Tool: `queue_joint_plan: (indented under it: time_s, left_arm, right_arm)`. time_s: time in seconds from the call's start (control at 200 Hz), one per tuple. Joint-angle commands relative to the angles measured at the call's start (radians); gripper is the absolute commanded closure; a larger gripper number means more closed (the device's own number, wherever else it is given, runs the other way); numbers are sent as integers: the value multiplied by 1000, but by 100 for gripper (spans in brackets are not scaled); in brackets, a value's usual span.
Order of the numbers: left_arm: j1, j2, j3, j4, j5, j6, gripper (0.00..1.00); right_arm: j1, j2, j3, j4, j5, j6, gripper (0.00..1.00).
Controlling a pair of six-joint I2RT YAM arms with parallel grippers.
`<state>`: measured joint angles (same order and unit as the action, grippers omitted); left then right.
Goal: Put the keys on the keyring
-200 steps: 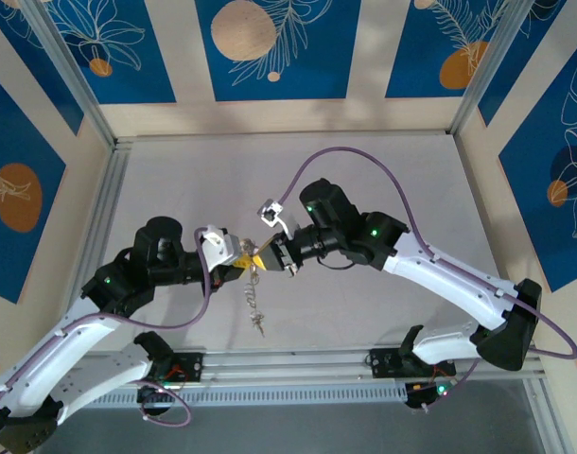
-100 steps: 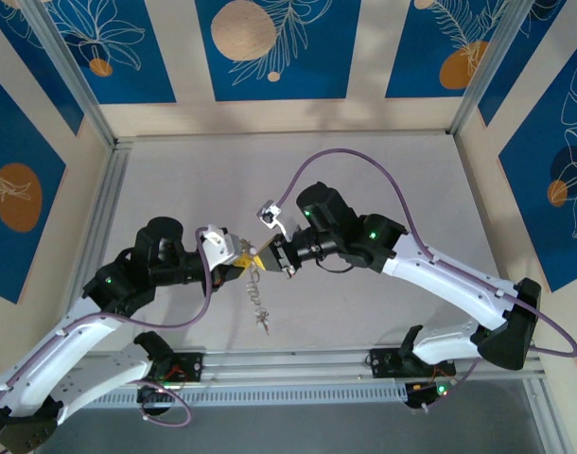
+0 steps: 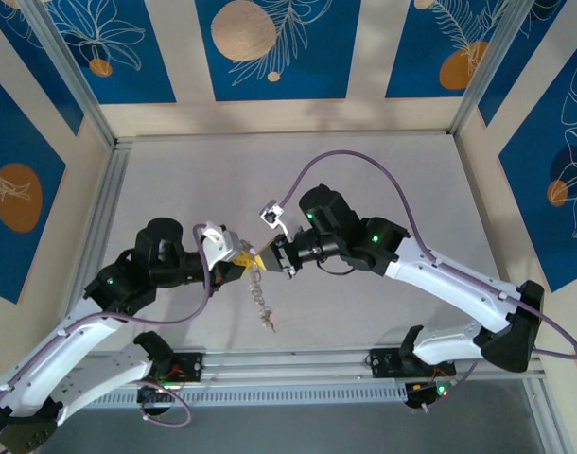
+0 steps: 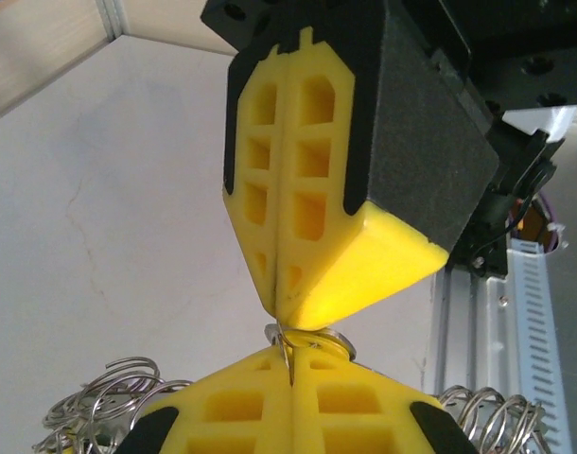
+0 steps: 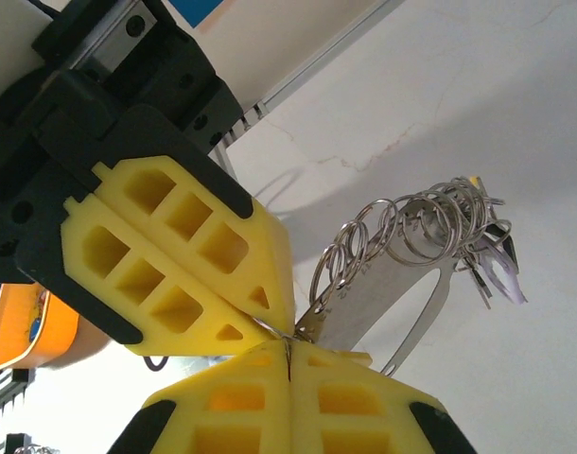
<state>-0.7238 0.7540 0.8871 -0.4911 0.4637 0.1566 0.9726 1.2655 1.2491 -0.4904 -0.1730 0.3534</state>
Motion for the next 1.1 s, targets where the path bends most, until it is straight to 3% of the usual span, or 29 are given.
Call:
queue_joint_plan:
  time_s: [0.0,0.84,1.095]
  left_arm:
    - [-12,-31,7,153,167,-68,100]
    - [-11,-32,7,186,198,-127,100]
    - [-12,-33,4,201,202,-140,100]
  right_arm:
    - [-3,-10,-26,52,127,19,100]
    - [23,-66,-67,67,290,35,100]
    - [32,-77,-78,81,280,26,100]
